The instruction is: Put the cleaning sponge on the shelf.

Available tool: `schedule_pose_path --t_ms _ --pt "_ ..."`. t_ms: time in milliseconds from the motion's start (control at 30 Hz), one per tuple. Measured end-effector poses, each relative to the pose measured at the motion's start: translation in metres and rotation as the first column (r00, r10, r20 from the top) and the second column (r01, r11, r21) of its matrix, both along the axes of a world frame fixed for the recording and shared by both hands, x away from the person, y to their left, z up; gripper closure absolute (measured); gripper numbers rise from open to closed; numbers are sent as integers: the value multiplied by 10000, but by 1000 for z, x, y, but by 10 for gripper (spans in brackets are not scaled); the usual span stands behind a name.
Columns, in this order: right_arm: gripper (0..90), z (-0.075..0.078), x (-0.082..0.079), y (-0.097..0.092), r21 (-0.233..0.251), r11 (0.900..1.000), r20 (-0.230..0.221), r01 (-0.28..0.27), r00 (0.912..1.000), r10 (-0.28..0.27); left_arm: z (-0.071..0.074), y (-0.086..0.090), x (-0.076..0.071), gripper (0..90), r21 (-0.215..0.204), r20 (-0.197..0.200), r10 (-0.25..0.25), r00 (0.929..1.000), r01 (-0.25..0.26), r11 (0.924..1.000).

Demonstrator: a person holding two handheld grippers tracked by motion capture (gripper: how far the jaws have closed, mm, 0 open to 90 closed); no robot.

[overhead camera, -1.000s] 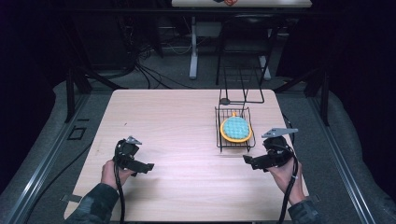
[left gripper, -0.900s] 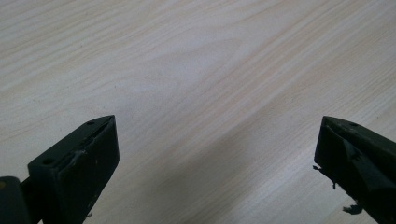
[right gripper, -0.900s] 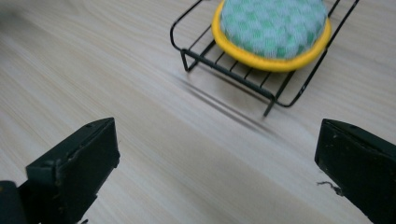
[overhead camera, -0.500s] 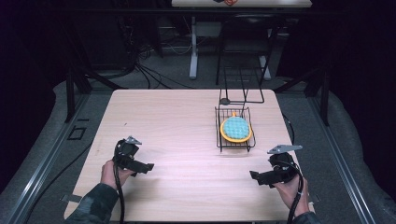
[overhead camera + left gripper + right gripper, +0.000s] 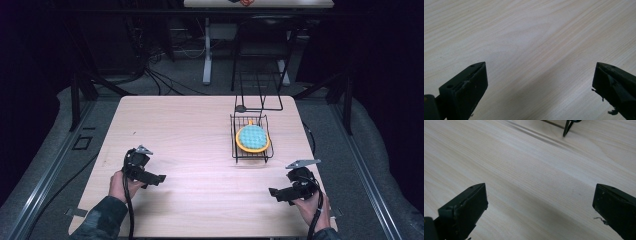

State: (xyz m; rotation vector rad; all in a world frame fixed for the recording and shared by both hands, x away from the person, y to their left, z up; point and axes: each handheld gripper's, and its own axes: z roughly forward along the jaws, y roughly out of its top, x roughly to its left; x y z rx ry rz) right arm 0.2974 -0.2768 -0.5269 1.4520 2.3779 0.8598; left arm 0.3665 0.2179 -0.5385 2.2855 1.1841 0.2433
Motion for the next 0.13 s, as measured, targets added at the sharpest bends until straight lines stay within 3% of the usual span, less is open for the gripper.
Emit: schedule_pose_path --t_ms 133 --pt "0 0 0 -1 1 10000 -19 8 10000 -8 0 0 1 1 61 26 25 10000 -26 10000"
